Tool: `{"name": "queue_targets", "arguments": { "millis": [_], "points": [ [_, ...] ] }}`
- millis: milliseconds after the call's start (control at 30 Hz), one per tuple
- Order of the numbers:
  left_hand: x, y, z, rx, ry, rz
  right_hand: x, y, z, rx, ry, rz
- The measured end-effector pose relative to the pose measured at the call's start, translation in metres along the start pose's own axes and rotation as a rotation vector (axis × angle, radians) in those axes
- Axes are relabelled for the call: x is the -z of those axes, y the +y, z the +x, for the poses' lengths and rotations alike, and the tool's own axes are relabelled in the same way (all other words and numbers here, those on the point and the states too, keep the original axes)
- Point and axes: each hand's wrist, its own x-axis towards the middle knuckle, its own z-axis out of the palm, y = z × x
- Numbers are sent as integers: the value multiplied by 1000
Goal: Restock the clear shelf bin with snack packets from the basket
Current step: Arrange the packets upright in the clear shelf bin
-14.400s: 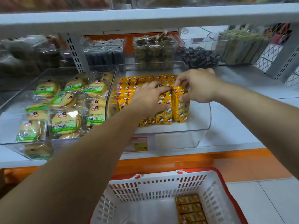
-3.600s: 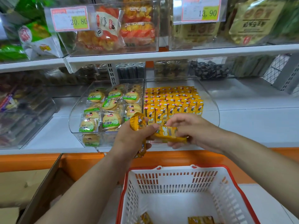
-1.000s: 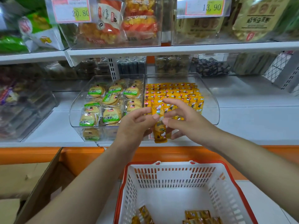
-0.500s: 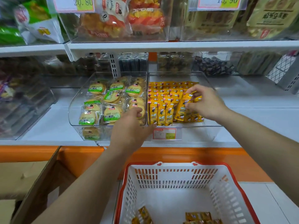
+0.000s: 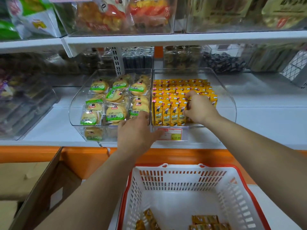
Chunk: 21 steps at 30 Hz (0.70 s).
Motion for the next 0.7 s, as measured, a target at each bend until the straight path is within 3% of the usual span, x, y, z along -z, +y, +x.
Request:
{"name": "queue_targets", "arguments": {
  "millis": [167, 300, 367, 467, 567, 700],
  "points": [
    [17, 8, -7, -36, 35, -133, 25, -5, -20, -12, 23, -52],
    [32, 15, -30, -180, 118, -259, 56, -6, -59, 100, 46, 104],
    [24, 14, -52, -244, 8, -224, 62, -4, -88, 177, 39, 212],
    [-7, 10, -83, -281, -306, -78, 47, 11, -132, 191, -68, 260],
    [-49, 2, -99, -263, -553, 69, 6, 43, -163, 82, -307, 228],
    [-118, -14, -115, -159, -699, 126, -63, 95, -194, -133, -534, 229]
  ]
}}
